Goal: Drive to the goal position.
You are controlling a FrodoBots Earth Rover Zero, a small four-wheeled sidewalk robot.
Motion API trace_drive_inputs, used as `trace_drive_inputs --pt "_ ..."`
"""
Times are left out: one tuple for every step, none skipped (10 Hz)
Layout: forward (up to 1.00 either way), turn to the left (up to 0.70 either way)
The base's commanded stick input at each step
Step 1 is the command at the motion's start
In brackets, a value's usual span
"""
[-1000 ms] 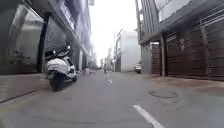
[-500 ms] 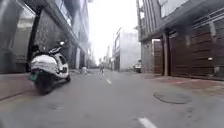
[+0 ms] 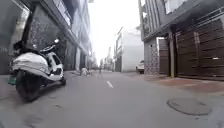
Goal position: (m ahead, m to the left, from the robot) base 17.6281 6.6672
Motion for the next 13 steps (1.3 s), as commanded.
trace_drive_inputs --pt "1.00 0.06" --pt "1.00 0.06" --pt "1.00 0.06" --pt "1.00 0.06" --pt "1.00 0.06" --pt "1.00 0.06" --pt "1.00 0.06" --pt "1.00 0.06" --pt "1.00 0.06" --pt "1.00 0.06" --pt "1.00 0.06" --pt "1.00 0.06" --pt "1.00 0.06"
